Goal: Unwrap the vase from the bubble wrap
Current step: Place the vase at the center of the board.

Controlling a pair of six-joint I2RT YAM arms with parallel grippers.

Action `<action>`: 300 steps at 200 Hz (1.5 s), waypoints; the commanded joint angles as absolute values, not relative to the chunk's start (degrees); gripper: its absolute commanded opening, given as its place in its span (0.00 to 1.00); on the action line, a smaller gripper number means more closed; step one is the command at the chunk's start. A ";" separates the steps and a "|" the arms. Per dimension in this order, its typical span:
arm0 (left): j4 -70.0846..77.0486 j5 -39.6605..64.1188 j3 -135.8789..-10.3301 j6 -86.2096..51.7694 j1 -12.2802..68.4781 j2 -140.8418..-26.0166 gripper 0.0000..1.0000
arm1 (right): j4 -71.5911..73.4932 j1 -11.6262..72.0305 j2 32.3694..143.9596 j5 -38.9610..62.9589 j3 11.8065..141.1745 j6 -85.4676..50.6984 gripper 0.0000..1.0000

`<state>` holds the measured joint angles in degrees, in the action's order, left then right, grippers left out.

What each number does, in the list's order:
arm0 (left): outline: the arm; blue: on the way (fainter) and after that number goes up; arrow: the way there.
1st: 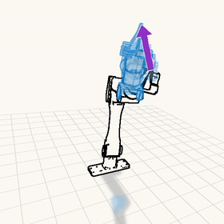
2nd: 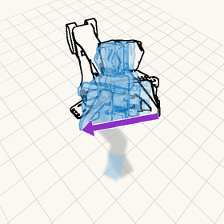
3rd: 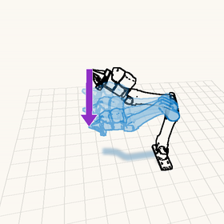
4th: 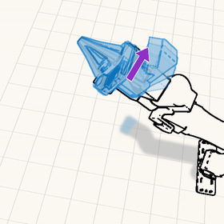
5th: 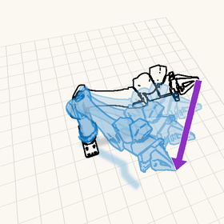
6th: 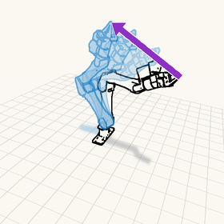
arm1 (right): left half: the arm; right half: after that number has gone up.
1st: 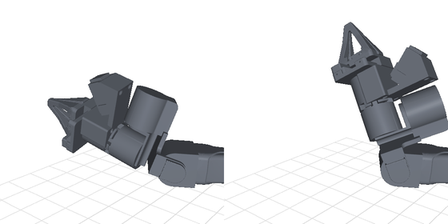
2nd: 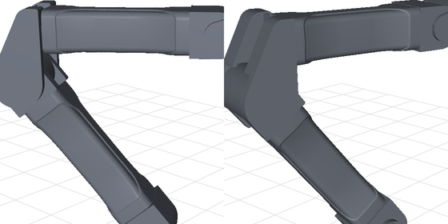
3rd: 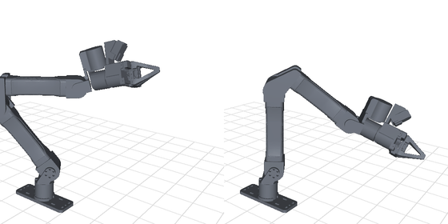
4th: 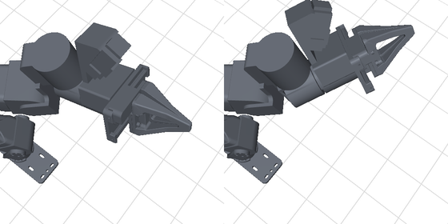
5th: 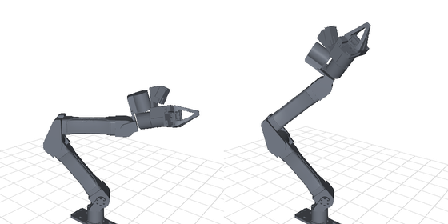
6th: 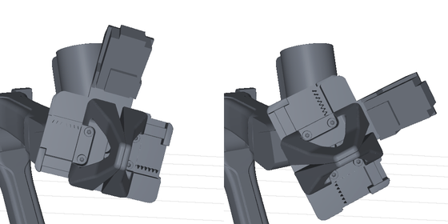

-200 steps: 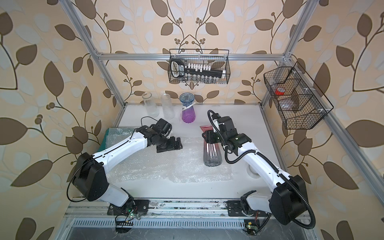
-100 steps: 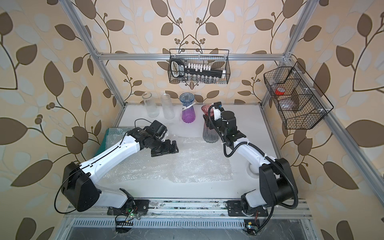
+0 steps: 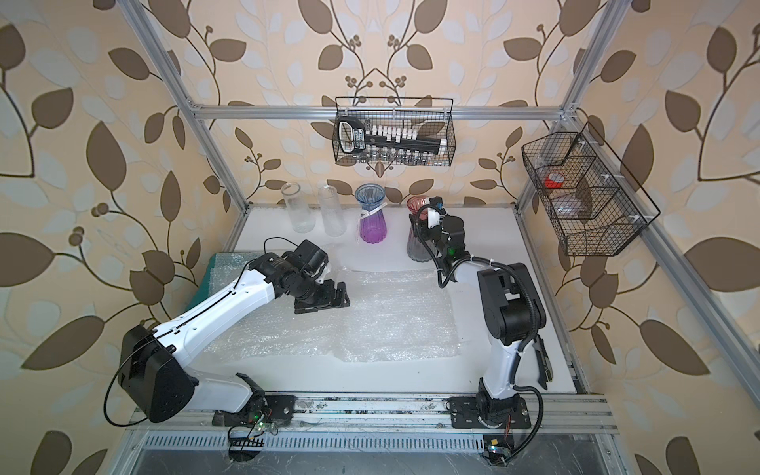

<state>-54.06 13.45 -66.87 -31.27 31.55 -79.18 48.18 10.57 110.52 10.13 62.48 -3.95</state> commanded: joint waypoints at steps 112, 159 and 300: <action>-61.84 9.44 -72.29 -27.38 31.33 -84.22 0.99 | 63.81 10.03 128.18 19.95 79.04 -1.43 0.18; -61.96 9.19 -72.69 -26.96 31.36 -85.21 0.99 | 59.18 10.69 126.59 19.14 78.30 3.02 0.97; -53.11 7.79 -66.69 -30.13 31.02 -78.80 0.99 | 43.93 7.80 102.96 24.87 59.52 8.70 0.99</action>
